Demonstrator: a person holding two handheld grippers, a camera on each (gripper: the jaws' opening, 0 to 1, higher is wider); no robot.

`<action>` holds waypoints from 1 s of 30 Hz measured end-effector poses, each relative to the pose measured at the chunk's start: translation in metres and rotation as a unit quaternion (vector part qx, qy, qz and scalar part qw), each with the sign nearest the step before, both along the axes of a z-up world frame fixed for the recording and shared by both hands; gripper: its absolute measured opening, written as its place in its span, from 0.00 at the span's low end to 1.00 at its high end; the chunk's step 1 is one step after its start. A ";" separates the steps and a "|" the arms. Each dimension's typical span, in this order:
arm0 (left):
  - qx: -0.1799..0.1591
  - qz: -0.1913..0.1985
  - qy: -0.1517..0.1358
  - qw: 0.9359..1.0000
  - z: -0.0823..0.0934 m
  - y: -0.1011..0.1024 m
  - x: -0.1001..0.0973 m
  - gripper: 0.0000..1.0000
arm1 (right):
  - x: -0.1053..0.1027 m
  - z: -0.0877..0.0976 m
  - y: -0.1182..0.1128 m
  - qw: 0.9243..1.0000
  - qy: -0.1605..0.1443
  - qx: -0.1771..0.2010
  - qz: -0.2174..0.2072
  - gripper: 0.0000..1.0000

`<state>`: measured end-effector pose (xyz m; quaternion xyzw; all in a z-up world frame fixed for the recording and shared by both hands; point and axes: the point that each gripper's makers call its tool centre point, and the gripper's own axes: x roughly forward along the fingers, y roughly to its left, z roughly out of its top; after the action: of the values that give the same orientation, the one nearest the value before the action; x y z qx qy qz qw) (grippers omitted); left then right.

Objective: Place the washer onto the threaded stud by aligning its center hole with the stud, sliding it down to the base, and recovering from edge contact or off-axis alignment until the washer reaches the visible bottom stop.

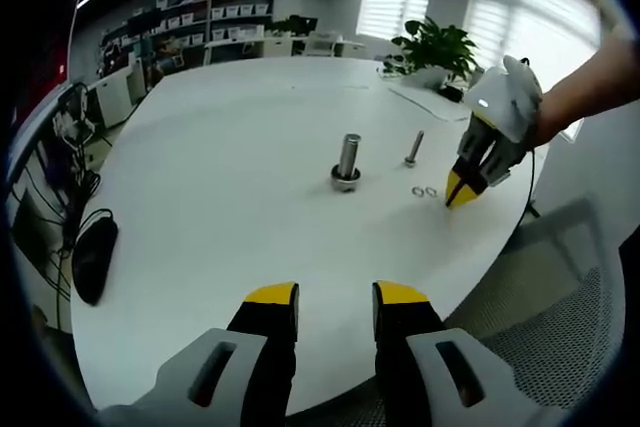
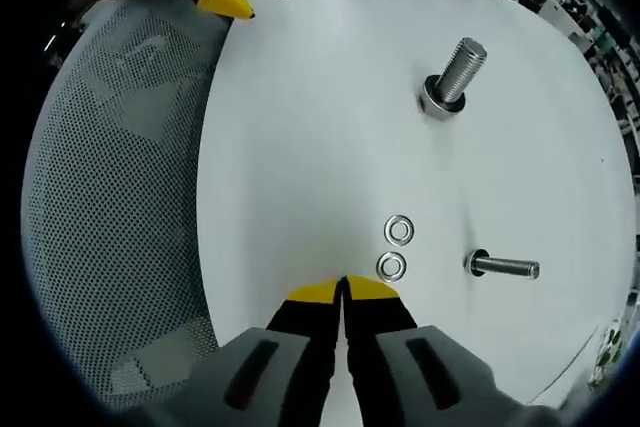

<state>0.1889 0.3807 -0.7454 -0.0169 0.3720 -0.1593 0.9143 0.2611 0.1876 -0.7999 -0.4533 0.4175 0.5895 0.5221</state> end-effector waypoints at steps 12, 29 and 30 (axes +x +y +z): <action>-0.005 -0.003 -0.001 1.000 0.000 -0.001 0.001 0.28 | 0.000 -0.001 0.001 1.000 0.004 0.009 -0.010 0.04; -0.007 0.001 -0.005 1.000 0.001 -0.001 0.001 0.28 | -0.002 0.001 -0.003 0.997 0.031 0.039 -0.056 0.12; -0.007 0.002 -0.005 1.000 0.001 0.000 0.001 0.28 | 0.000 0.001 -0.005 0.998 0.025 0.038 -0.053 0.16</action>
<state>0.1902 0.3804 -0.7440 -0.0234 0.3661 -0.1606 0.9163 0.2616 0.1829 -0.7989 -0.3951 0.4314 0.5877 0.5590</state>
